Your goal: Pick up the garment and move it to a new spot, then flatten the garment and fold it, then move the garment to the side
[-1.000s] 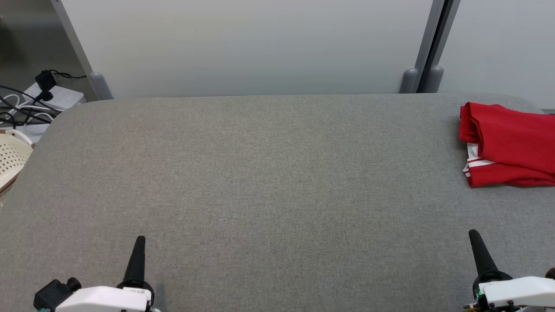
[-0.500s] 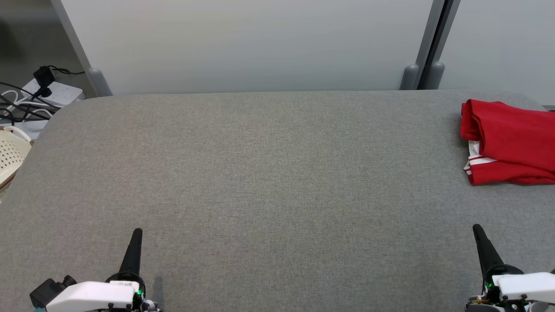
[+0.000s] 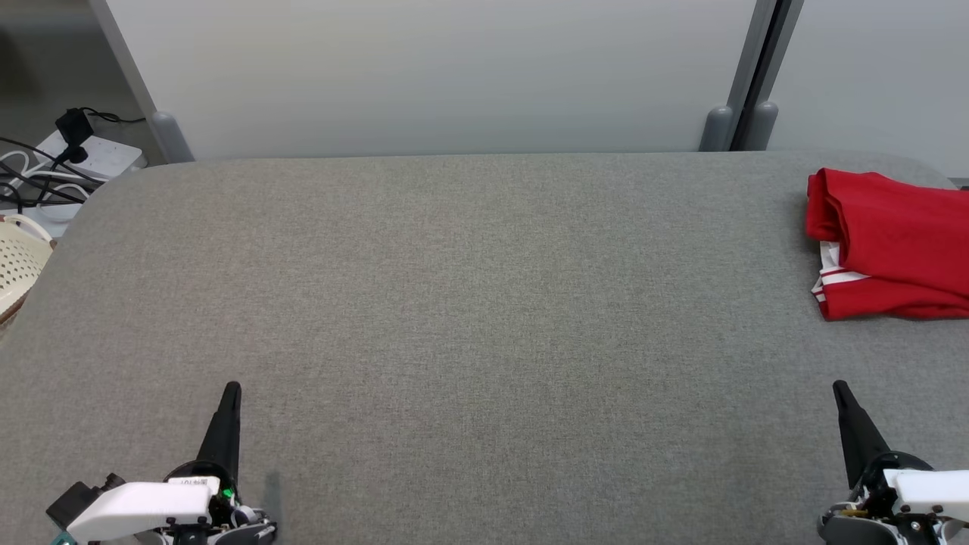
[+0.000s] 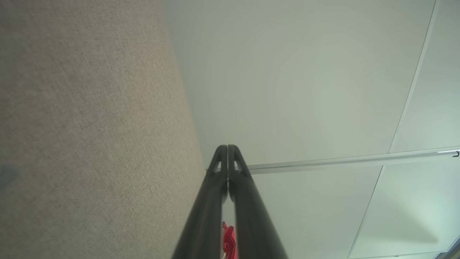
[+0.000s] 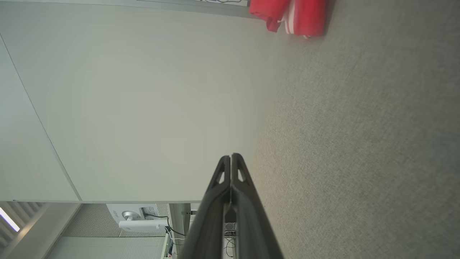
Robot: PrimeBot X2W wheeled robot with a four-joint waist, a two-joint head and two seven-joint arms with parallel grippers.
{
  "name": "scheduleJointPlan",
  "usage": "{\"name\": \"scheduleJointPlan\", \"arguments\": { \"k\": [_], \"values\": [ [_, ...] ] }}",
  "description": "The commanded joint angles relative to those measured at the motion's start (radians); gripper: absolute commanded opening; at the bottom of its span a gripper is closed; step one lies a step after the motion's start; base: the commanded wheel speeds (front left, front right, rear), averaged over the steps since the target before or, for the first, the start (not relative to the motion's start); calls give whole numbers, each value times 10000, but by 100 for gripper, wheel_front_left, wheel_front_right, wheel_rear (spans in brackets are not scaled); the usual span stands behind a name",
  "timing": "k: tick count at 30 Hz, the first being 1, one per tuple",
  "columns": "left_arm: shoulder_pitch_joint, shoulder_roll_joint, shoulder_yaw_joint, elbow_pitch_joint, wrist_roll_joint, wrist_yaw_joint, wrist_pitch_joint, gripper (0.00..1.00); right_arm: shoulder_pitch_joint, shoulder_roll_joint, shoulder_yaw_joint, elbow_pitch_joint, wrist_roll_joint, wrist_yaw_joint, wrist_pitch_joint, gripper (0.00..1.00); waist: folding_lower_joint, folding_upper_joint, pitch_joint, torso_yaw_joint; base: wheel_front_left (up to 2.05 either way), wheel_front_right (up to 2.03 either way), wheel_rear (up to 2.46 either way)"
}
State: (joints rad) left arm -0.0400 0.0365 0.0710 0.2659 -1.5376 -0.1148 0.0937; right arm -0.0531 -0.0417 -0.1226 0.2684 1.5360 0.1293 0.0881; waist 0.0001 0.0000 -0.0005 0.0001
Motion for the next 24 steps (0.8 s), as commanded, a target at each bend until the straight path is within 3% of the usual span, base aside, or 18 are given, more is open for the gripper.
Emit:
{"name": "scheduleJointPlan", "arguments": {
  "k": [1,4,24],
  "values": [
    [-617,134,371,-223,-314,-109,90,0,-502,-100,147,-245,338,13,143,0,0,0,10,0,0,0,0],
    [-681,137,428,-204,-710,-159,196,0,-548,-96,92,-236,729,14,248,0,0,0,36,-1,0,0,0],
    [-681,137,427,-205,-711,-159,195,0,-549,-92,87,-236,724,14,252,0,0,0,36,-1,0,0,0]
  ]
}}
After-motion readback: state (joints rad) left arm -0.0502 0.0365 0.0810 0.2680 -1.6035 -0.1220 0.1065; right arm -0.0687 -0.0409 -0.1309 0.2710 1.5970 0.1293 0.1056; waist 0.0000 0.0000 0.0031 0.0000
